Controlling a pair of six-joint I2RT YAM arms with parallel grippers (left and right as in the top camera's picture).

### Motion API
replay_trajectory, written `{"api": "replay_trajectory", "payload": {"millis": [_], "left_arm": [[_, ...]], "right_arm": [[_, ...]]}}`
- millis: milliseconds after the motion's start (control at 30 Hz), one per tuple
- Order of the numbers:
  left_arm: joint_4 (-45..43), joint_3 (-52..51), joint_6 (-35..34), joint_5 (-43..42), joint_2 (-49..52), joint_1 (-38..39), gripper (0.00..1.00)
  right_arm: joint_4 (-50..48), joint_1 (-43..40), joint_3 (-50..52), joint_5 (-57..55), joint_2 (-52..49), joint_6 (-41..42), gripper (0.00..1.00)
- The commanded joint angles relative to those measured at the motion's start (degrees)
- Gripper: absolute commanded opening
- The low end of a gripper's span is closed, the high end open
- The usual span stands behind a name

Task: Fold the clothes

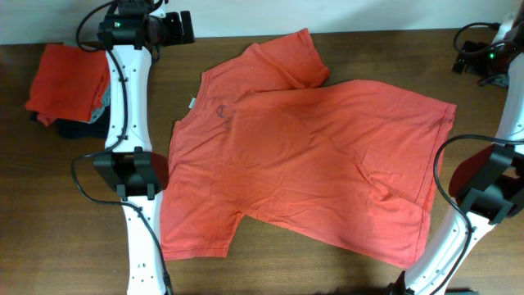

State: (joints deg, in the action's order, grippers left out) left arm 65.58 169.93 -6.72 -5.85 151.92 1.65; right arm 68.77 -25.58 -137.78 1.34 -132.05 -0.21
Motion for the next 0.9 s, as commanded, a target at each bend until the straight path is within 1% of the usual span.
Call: {"api": "replay_trajectory", "payload": {"millis": [0,500,633,867], "left_arm": [[0.04,0.37,-0.11,-0.59,-0.85,0.04,0.99],[0.04,0.37,-0.11,-0.57,-0.85,0.04,0.99],[-2.54,0.37,-0.13,-0.59,-0.85,0.04,0.99],[-2.49,0.37,-0.11,-0.59,-0.85,0.04,0.99]], "right_arm": [[0.0,0.07,-0.55,0.33,0.52,-0.22,0.99],[0.0,0.07,-0.55,0.33,0.52,-0.22,0.99],[0.0,0.07,-0.55,0.33,0.52,-0.22,0.98],[0.0,0.07,-0.55,0.33,0.52,-0.22,0.98]]}}
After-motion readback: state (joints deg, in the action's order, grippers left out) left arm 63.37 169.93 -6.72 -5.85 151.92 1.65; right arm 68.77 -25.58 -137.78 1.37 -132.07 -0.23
